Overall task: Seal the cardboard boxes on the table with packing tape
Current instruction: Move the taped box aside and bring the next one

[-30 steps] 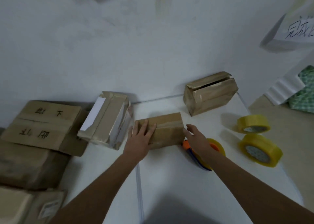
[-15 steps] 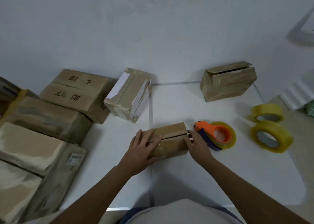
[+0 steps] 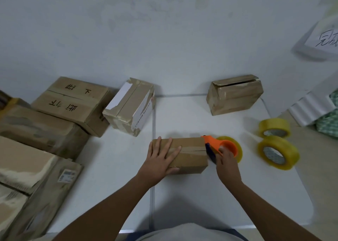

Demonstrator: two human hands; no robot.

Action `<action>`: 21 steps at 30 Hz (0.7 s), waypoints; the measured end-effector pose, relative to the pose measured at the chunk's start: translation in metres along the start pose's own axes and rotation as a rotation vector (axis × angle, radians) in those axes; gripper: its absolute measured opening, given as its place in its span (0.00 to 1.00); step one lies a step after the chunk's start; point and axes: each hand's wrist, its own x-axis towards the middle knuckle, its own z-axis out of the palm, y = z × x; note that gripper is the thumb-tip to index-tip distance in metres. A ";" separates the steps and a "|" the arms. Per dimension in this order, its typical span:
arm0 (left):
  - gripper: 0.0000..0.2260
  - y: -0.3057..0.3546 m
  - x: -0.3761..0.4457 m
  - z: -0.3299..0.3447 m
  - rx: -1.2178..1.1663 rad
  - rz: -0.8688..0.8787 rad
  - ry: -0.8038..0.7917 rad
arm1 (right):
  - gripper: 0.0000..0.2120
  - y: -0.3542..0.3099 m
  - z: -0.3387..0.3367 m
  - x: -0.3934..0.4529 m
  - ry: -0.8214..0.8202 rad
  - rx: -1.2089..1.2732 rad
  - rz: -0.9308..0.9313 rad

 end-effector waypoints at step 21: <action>0.33 -0.001 -0.006 0.004 -0.087 -0.025 0.046 | 0.09 0.026 -0.013 0.058 -0.190 -0.341 0.031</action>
